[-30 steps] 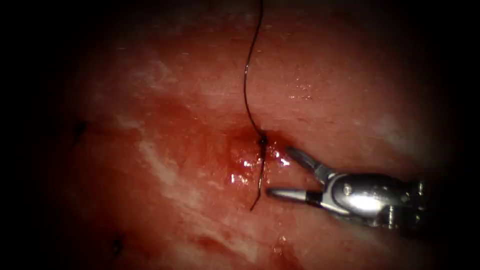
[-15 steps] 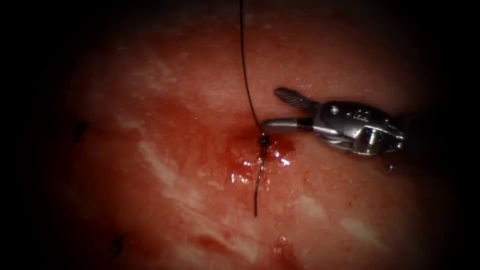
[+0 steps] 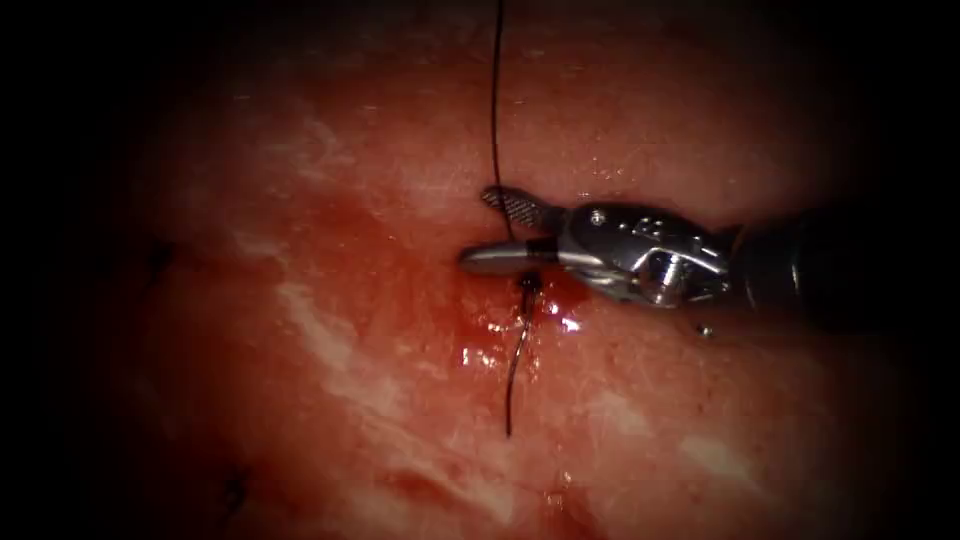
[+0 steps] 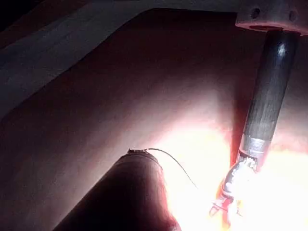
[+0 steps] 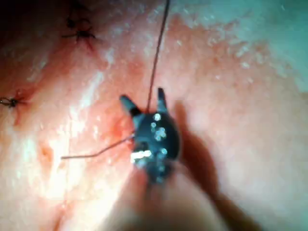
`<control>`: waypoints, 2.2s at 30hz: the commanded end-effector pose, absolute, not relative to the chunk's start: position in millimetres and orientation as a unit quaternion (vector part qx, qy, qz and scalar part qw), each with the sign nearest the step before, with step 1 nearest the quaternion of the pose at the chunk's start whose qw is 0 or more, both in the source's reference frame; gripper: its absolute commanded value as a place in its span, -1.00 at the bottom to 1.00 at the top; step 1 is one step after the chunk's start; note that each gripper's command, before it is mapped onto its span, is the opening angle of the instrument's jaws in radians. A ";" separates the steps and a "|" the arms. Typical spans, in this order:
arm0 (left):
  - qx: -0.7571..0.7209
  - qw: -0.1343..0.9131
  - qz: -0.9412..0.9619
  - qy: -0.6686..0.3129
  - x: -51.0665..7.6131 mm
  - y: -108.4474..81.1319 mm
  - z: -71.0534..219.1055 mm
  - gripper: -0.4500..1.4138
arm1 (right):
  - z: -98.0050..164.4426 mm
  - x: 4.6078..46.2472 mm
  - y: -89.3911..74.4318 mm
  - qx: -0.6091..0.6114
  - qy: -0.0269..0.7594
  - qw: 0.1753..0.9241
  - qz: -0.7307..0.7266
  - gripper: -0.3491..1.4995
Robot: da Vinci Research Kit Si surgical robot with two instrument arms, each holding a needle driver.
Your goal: Wound Closure
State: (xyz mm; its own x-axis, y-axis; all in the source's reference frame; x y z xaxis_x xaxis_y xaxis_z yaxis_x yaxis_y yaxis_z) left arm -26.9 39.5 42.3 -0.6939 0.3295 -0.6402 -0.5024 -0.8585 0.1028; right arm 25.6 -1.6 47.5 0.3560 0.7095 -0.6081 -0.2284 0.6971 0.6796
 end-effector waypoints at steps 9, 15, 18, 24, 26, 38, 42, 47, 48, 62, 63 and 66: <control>-0.324 0.224 0.908 0.144 -28.1 38.8 39.9 -1.00 | 49.8 27.6 -2.7 0.245 0.477 0.791 0.295 0.60; -0.327 0.222 0.907 0.146 -28.5 38.4 38.6 -1.00 | 49.8 27.9 -2.5 0.244 0.477 0.791 0.296 0.56; -0.328 0.222 0.907 0.146 -28.5 38.3 38.4 -1.00 | 49.6 28.2 -2.3 0.245 0.476 0.791 0.297 0.56; -0.330 0.221 0.906 0.146 -28.6 38.2 38.4 -1.00 | 49.1 28.8 -1.7 0.245 0.477 0.789 0.301 0.51; -0.330 0.218 0.907 0.147 -28.6 38.1 38.4 -1.00 | 49.1 28.9 -1.7 0.245 0.477 0.789 0.301 0.51; -0.332 0.217 0.906 0.148 -28.7 37.6 37.8 -1.00 | 49.2 28.7 -1.4 0.250 0.470 0.793 0.295 -1.00; -0.333 0.216 0.906 0.148 -28.6 37.6 37.9 -1.00 | 48.8 28.2 -0.8 0.240 0.476 0.796 0.288 -1.00; -0.333 0.215 0.906 0.149 -28.4 37.5 38.3 -1.00 | 46.8 25.8 0.1 0.206 0.492 0.793 0.295 -1.00; -0.333 0.215 0.906 0.150 -28.5 37.3 38.5 -1.00 | 46.2 25.1 0.1 0.198 0.494 0.792 0.298 -0.82; -0.307 0.191 0.926 0.111 -38.8 30.4 47.6 -1.00 | 38.9 10.4 -4.0 0.110 0.495 0.792 0.341 0.54; -0.304 0.191 0.928 0.098 -40.5 29.6 50.1 -1.00 | 38.6 9.8 -4.6 0.107 0.495 0.791 0.344 0.54; -0.300 0.187 0.932 0.085 -42.1 28.6 52.7 -1.00 | 38.3 9.6 -5.3 0.108 0.497 0.789 0.344 0.54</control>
State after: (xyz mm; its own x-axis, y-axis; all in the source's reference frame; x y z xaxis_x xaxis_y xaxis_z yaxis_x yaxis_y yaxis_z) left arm -42.0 28.0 53.3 -0.7522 0.3014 -0.5859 -0.3953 -0.9179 0.0353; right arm 9.3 -4.1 37.8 0.2683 0.6470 -0.7138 -0.4401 0.7414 0.5066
